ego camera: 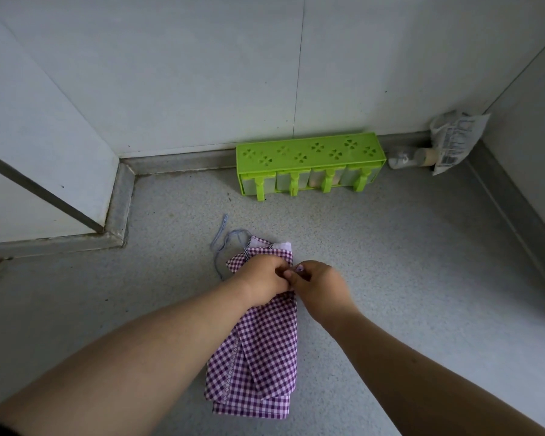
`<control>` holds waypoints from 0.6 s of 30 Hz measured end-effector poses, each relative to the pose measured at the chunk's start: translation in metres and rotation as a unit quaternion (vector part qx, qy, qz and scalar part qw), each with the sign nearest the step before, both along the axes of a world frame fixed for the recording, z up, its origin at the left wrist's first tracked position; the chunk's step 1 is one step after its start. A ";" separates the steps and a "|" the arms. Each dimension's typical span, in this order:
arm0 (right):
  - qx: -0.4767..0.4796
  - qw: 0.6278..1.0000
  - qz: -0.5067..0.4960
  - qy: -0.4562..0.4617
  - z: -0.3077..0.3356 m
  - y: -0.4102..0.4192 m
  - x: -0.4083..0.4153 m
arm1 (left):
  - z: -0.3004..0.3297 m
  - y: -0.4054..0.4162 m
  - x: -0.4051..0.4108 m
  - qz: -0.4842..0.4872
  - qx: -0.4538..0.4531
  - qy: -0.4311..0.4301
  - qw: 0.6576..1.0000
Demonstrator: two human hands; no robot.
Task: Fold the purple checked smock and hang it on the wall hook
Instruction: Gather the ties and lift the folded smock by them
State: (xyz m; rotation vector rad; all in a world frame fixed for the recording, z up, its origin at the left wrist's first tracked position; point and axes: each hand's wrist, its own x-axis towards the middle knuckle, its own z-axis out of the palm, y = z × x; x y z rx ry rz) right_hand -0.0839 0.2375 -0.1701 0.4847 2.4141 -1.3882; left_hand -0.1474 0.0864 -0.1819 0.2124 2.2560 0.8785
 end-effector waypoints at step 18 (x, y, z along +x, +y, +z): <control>0.192 0.930 0.257 0.182 -0.015 0.039 -0.004 | 0.007 -0.004 0.003 -0.012 -0.033 0.050 0.998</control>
